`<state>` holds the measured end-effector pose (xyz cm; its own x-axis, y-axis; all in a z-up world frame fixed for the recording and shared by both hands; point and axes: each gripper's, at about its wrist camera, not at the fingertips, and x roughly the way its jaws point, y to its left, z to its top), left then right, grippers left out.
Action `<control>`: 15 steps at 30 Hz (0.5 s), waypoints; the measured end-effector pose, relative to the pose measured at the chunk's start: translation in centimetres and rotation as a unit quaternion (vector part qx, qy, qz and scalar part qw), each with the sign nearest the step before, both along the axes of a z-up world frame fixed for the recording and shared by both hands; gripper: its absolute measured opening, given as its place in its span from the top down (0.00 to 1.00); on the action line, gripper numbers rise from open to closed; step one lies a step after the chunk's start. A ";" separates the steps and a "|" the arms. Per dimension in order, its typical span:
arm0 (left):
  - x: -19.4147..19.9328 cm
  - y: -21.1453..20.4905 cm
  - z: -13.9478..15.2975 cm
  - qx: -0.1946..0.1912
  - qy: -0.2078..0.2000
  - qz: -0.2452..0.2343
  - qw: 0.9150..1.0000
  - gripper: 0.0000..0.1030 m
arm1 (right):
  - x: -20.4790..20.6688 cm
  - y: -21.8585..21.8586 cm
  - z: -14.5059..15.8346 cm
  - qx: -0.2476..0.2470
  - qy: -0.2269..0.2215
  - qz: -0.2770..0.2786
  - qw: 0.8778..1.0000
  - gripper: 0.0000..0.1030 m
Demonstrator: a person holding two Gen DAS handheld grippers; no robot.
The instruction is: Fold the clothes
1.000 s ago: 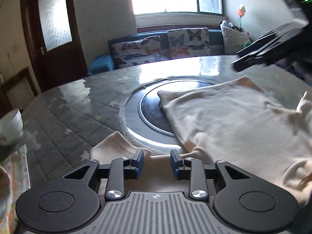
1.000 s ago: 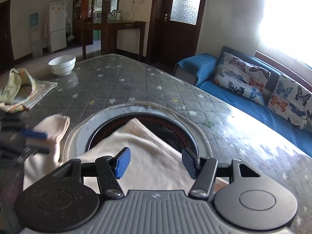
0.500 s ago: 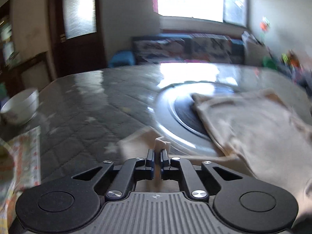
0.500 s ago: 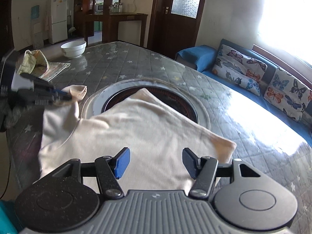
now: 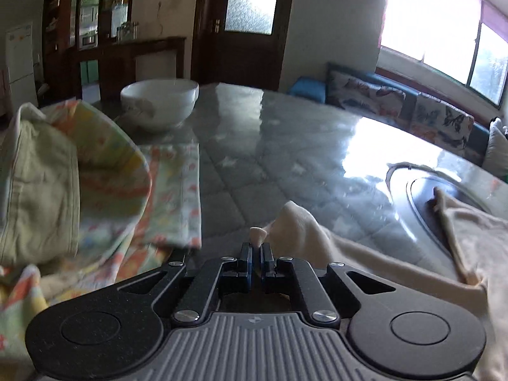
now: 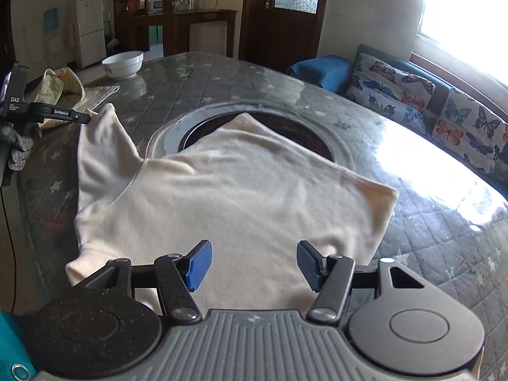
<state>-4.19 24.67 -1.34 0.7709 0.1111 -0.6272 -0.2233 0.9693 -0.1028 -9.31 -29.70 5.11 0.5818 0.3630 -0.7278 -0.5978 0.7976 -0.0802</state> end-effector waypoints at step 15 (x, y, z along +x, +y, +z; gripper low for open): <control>-0.6 -3.7 2.5 0.004 -0.040 -0.050 0.998 0.90 | -1.5 -0.1 -1.8 0.024 0.027 -0.013 0.999 0.40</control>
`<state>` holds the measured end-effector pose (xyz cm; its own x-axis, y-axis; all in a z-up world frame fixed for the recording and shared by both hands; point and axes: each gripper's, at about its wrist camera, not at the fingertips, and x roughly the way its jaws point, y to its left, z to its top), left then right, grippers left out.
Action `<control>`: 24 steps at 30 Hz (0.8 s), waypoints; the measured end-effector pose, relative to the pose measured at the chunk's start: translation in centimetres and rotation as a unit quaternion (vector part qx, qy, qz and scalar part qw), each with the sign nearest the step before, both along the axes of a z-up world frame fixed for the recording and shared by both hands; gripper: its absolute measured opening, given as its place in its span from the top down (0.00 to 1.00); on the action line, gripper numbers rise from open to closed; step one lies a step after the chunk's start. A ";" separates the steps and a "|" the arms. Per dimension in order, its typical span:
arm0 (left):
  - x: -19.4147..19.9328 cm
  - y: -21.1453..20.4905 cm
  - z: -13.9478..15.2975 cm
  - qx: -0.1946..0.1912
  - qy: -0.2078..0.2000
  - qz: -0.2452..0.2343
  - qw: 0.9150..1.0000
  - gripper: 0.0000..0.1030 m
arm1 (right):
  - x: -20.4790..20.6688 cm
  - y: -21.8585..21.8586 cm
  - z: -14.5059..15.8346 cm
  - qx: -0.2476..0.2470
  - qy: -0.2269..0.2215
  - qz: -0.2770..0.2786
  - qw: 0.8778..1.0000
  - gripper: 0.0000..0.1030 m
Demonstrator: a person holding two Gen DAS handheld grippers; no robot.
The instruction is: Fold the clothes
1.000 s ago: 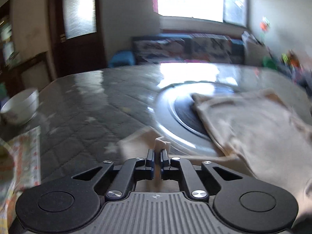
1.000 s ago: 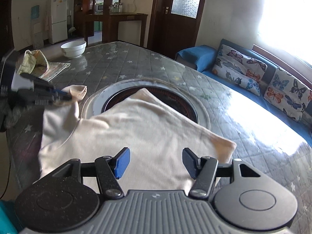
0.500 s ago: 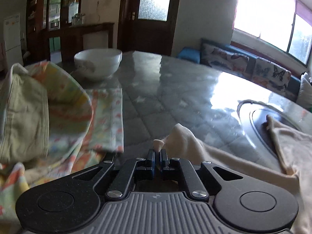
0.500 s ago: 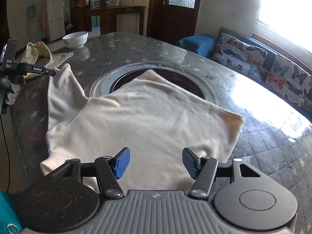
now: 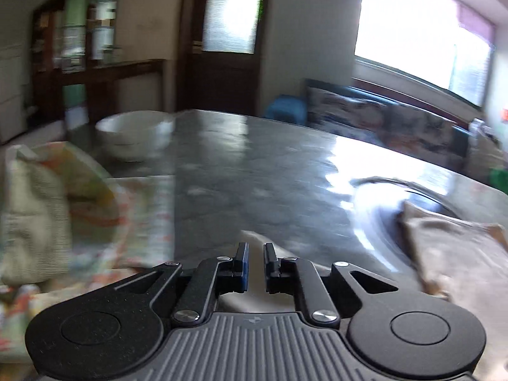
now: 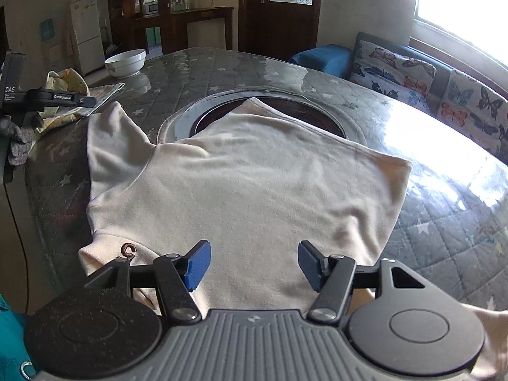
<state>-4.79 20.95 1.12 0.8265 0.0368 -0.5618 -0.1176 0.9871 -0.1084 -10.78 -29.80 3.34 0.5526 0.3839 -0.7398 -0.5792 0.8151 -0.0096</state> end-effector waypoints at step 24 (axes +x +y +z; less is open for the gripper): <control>4.0 -0.6 -2.6 0.064 0.040 0.004 0.997 0.88 | -3.1 -4.4 -1.2 0.013 0.032 -0.048 0.998 0.36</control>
